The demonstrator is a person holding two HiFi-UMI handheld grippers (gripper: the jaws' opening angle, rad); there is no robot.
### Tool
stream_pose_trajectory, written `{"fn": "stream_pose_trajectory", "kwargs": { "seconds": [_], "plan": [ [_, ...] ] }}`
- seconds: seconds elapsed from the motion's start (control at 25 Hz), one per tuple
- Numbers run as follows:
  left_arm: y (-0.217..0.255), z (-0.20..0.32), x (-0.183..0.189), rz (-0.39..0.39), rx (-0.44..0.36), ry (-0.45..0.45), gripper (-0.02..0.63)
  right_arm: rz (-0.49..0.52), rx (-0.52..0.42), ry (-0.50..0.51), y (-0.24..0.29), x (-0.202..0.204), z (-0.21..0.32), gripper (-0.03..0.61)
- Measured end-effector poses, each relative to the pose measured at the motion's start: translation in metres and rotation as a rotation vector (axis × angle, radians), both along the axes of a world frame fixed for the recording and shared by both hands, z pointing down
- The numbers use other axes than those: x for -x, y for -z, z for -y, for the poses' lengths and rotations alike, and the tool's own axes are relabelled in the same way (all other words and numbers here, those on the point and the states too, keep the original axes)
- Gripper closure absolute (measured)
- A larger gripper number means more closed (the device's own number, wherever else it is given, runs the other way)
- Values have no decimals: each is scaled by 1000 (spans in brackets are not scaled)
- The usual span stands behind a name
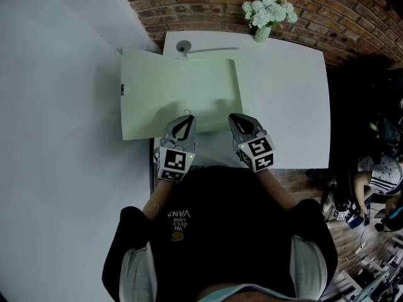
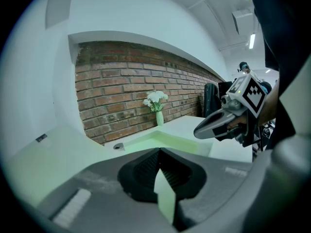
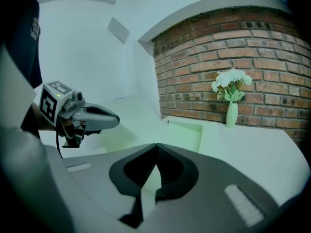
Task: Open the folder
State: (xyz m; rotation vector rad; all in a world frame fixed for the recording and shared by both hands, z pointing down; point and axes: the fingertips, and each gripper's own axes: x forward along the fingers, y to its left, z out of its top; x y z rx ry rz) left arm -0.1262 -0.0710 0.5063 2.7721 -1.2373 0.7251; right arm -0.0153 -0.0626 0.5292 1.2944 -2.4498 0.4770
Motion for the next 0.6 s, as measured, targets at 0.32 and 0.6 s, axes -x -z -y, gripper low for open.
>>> {"fn": "stream_pose_trajectory", "kwargs": {
  "seconds": [0.32, 0.6],
  "plan": [
    [0, 0, 5, 4, -1, -2, 613, -7, -24, -9, 3, 1, 1, 581],
    [1, 1, 8, 1, 0, 1, 613, -16, -24, -4, 4, 1, 1, 582]
  ]
}}
